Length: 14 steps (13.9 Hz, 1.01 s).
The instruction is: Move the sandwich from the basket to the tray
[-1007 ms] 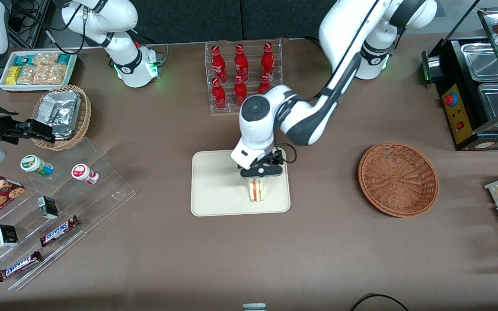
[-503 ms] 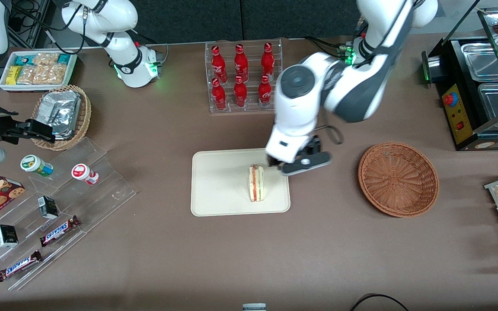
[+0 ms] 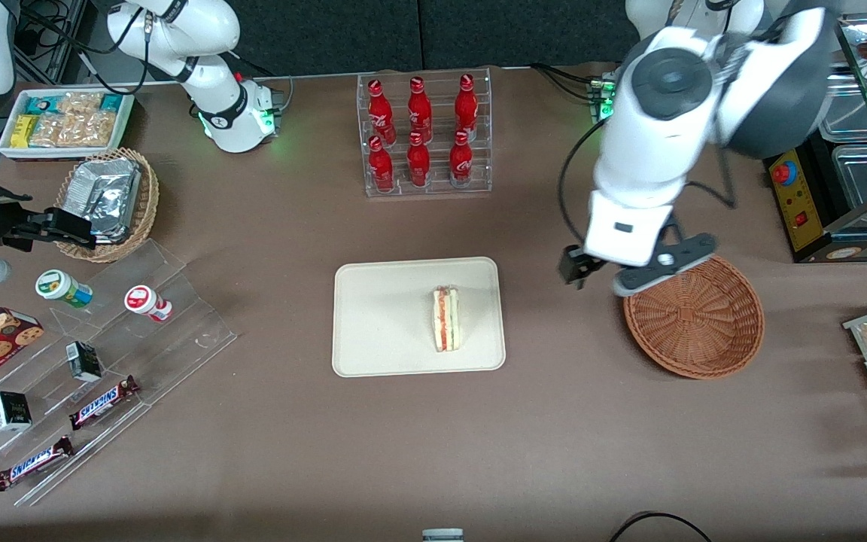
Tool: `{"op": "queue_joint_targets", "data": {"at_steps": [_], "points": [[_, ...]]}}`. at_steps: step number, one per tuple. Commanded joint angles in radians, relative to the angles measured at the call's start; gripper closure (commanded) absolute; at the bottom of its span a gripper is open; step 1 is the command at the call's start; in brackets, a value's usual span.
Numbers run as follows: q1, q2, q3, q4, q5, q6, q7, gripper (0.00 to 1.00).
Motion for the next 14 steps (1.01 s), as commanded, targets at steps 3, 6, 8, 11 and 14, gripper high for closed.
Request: {"op": "queue_joint_targets", "data": {"at_steps": [3,6,8,11,14], "points": [[0.15,-0.136,-0.008,-0.032,-0.1,-0.135,0.245,0.0],[0.245,-0.202,-0.007,-0.037,-0.135,-0.211,0.413,0.0],[0.291,-0.249,-0.007,-0.061,-0.135,-0.25,0.506,0.0],[0.326,-0.326,-0.001,-0.156,-0.145,-0.237,0.585,0.0],[0.326,-0.361,0.036,-0.187,-0.147,-0.241,0.657,0.0]]}}
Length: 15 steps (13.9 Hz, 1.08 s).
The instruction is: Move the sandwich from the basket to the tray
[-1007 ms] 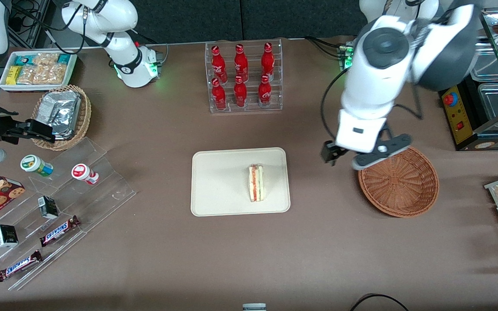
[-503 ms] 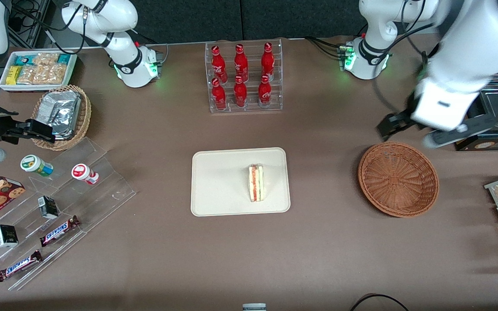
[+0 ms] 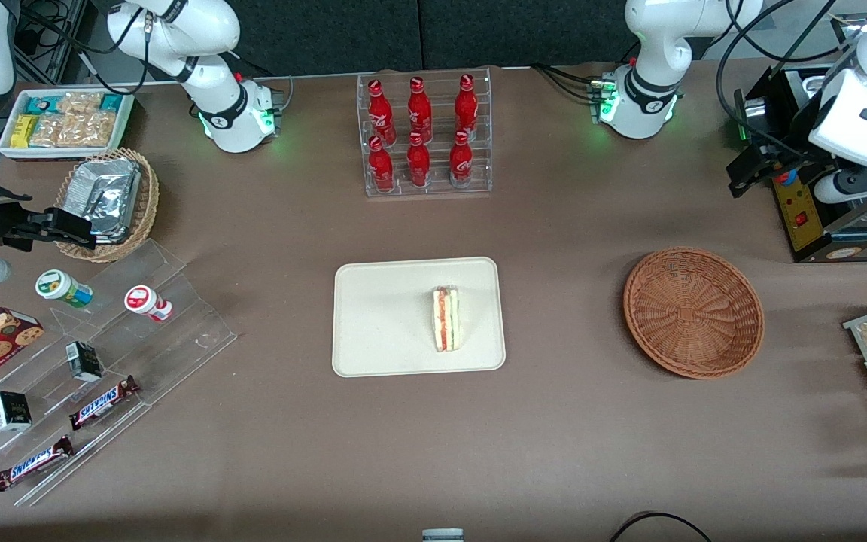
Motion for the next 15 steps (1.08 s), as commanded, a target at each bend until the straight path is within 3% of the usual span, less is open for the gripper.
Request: {"op": "queue_joint_targets", "data": {"at_steps": [1,5,11,15], "points": [[0.015,-0.061,0.012,-0.064,-0.019,0.012,0.053,0.0],[0.014,-0.062,0.055,-0.06,-0.071,0.009,0.092,0.0],[0.009,-0.053,0.078,-0.028,-0.054,-0.01,0.186,0.0],[0.004,-0.05,0.101,-0.02,-0.051,-0.044,0.356,0.0]]}}
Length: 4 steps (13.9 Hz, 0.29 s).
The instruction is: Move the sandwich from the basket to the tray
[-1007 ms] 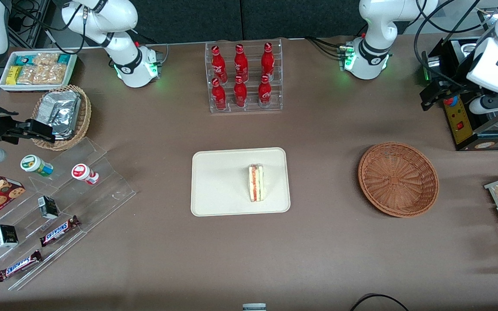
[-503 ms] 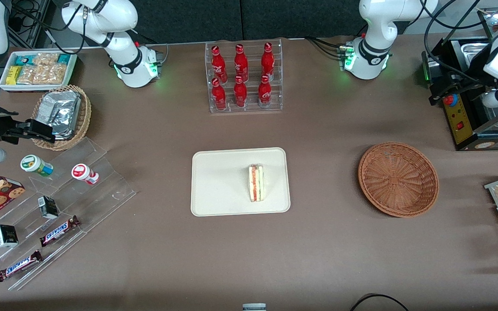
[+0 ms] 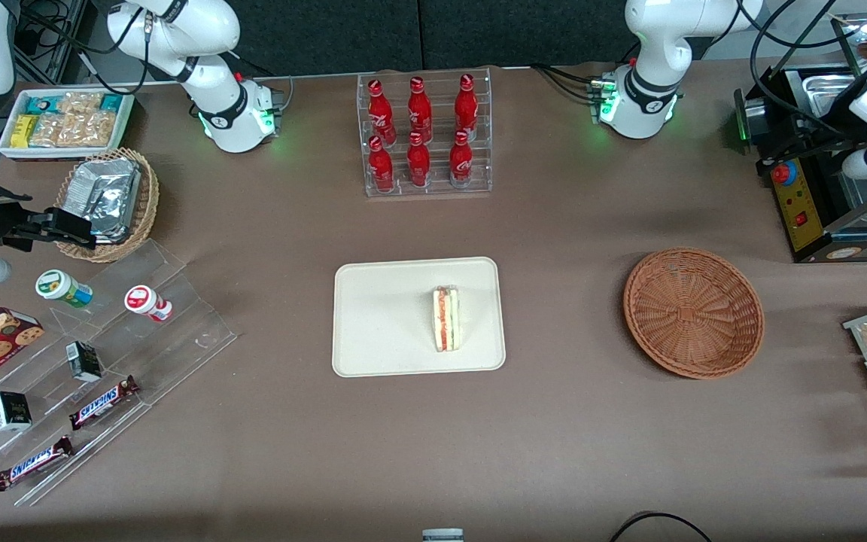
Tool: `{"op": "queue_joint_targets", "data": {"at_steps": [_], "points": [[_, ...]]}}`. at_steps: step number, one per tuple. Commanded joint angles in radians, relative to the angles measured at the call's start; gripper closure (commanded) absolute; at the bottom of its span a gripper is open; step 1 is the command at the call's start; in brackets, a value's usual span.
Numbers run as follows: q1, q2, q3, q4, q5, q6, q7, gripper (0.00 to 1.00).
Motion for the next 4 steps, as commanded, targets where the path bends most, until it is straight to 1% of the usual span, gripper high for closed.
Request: {"op": "queue_joint_targets", "data": {"at_steps": [1,4], "points": [[-0.004,-0.005,0.01,0.021,0.005,-0.024,0.054,0.0],[-0.028,0.007,0.005,0.032,0.025,-0.024,-0.048,0.0]]}}
